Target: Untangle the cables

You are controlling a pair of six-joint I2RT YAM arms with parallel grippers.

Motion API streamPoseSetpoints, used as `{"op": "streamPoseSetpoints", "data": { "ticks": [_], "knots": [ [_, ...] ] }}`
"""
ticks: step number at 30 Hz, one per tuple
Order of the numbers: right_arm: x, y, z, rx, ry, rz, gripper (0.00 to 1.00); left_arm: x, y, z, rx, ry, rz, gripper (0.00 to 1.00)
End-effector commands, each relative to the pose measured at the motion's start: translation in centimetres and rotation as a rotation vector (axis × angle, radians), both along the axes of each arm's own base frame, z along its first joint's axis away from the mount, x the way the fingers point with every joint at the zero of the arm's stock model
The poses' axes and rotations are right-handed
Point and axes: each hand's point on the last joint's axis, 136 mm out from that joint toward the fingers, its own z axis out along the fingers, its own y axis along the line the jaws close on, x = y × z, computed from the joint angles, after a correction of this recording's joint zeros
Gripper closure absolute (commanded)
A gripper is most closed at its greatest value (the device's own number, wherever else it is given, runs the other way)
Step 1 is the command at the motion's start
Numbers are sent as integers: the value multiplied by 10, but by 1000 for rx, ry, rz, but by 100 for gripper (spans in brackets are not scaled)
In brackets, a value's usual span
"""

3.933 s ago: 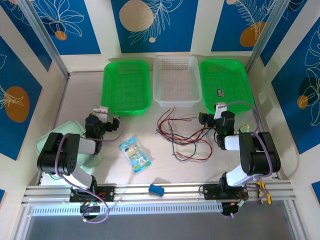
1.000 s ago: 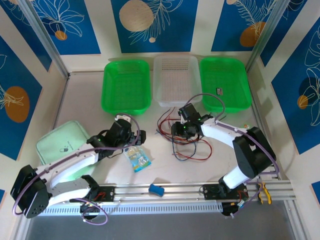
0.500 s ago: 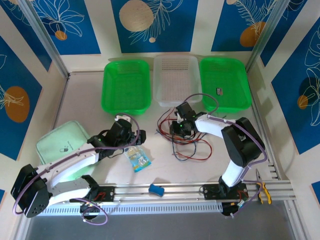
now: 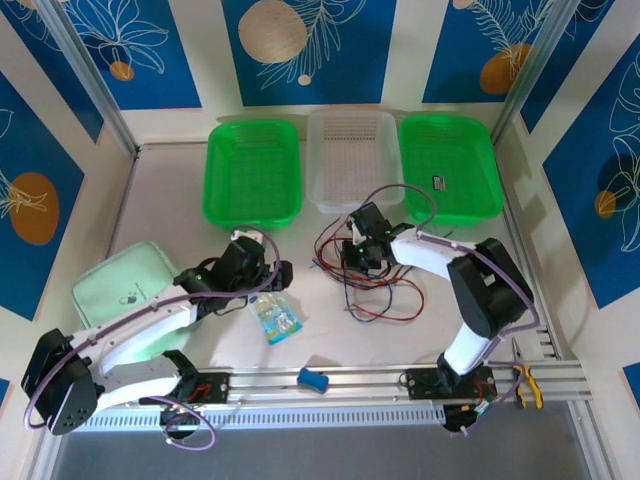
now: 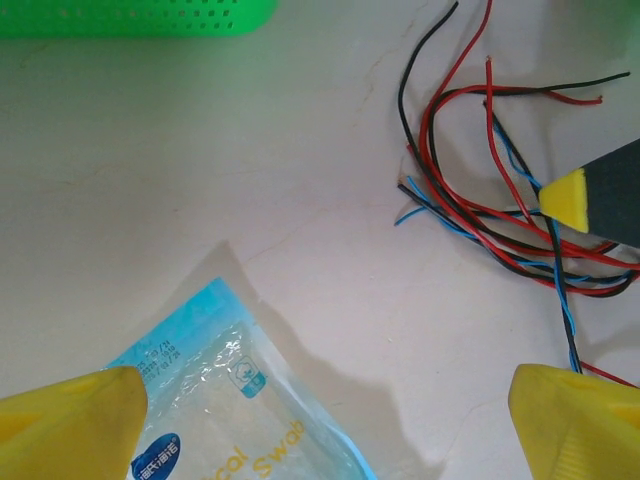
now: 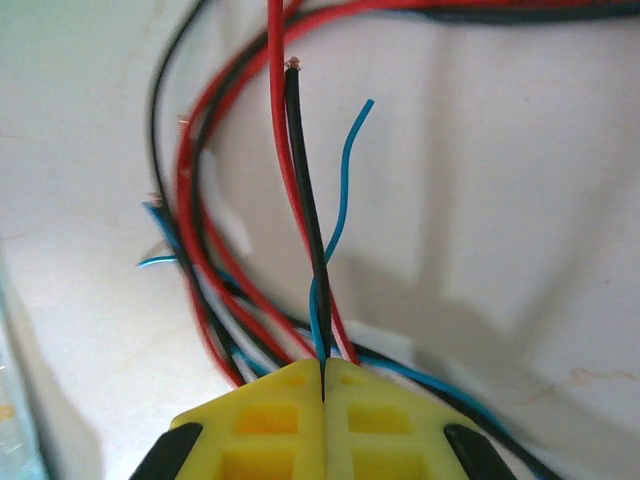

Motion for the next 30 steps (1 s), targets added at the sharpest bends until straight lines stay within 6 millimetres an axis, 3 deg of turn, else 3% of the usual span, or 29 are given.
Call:
{"op": "streamPoseSetpoints", "data": {
  "ticks": [1, 6, 9, 15, 22, 27, 30],
  "knots": [
    [-5, -2, 34, 20, -72, 31, 100, -4, -12, 14, -12, 8, -40, 7],
    [-18, -7, 73, 99, -156, 67, 100, -4, -42, 40, -119, 5, -120, 6],
    [-23, -10, 103, 213, -228, 74, 100, -3, -66, 69, -248, -22, -174, 7],
    [-31, -15, 178, 515, -423, 104, 100, 4, -86, 130, -390, -117, -200, 10],
    [-48, -7, 225, 635, -542, 201, 100, 3, -115, 188, -449, -174, -356, 14],
    [-51, -6, 245, 691, -576, 201, 100, 5, -129, 206, -531, -202, -389, 31],
    [-51, -6, 246, 676, -579, 201, 100, 6, -137, 214, -572, -203, -406, 41]
  ]
}}
